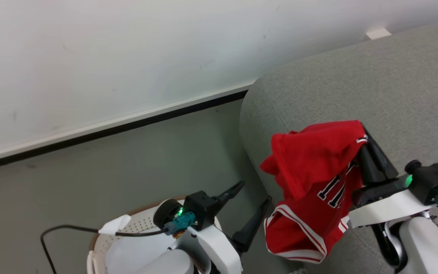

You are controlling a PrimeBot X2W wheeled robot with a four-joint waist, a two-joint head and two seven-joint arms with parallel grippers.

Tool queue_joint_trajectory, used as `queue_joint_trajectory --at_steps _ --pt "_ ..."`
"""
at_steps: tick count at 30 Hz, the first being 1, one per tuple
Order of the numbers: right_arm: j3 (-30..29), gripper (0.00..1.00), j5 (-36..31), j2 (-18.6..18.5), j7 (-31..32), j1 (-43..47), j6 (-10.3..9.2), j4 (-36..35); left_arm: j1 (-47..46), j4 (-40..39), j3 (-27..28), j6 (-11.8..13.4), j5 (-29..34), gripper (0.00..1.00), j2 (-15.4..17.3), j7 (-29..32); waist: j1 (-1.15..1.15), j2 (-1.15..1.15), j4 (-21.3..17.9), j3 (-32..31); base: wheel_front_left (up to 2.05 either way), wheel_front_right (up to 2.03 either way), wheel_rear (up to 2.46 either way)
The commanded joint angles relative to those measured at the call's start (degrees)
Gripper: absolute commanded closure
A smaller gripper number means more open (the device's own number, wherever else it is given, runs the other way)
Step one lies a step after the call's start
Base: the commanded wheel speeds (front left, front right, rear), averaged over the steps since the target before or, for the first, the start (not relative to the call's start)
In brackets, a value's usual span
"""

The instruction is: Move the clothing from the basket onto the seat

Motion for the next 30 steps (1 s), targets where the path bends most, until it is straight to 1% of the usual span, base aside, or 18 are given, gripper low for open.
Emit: queue_joint_trajectory --at_steps 1,7,10,13,17,23,24,25,30 --pt "-1.3 1.0 -0.9 -0.4 0.3 0.1 -0.13 -0.7 -0.8 -0.4 0.0 0.1 0.6 0.0 0.6 0.3 0.0 0.0 0.5 1.2 0.0 0.0 0.0" --pt "-5.4 1.0 -1.0 -1.7 2.0 -3.8 -0.13 -3.2 -2.5 -1.7 -0.4 -0.2 1.5 0.0 1.3 1.1 0.0 0.0 1.9 4.9 0.0 0.0 0.0" --pt "-7.7 1.0 -1.8 -3.5 3.7 -7.3 -0.13 -3.6 -3.6 -2.3 -0.7 -0.6 2.0 0.0 1.7 1.6 0.0 0.0 2.7 7.3 0.0 0.0 0.0" --pt "-9.5 1.0 -4.3 -5.8 5.8 -12.4 -0.13 -2.6 -5.1 -3.0 -0.9 -0.9 2.8 0.0 2.3 2.1 0.0 0.0 3.2 10.1 0.0 0.0 0.0" --pt "-13.7 1.0 -6.3 -8.4 8.1 -20.3 -0.13 0.8 -7.3 -4.3 -1.2 -1.4 3.6 0.0 2.9 3.0 0.0 0.0 4.2 14.4 0.0 0.0 0.0" --pt "-20.3 1.0 -13.2 -13.0 9.7 -30.6 -0.13 8.5 -10.9 -6.2 -1.3 -2.4 5.3 0.0 3.8 3.6 0.0 0.0 6.0 20.9 0.0 0.0 0.0" --pt "-20.3 1.0 -13.2 -13.0 9.7 -30.6 -0.13 8.5 -10.9 -6.2 -1.3 -2.4 5.3 0.0 3.8 3.6 0.0 0.0 6.0 20.9 0.0 0.0 0.0" --pt "-21.5 1.0 -13.8 -13.5 9.8 -32.0 -0.13 9.8 -11.4 -6.4 -1.2 -2.5 5.4 0.0 3.9 3.7 0.0 0.0 6.2 21.8 0.0 0.0 0.0" --pt "-29.0 1.0 -19.6 -15.7 8.4 -36.0 -0.13 17.9 -13.1 -7.0 -1.3 -2.9 6.2 0.0 4.5 4.1 0.0 0.0 7.6 25.3 0.0 0.0 0.0"
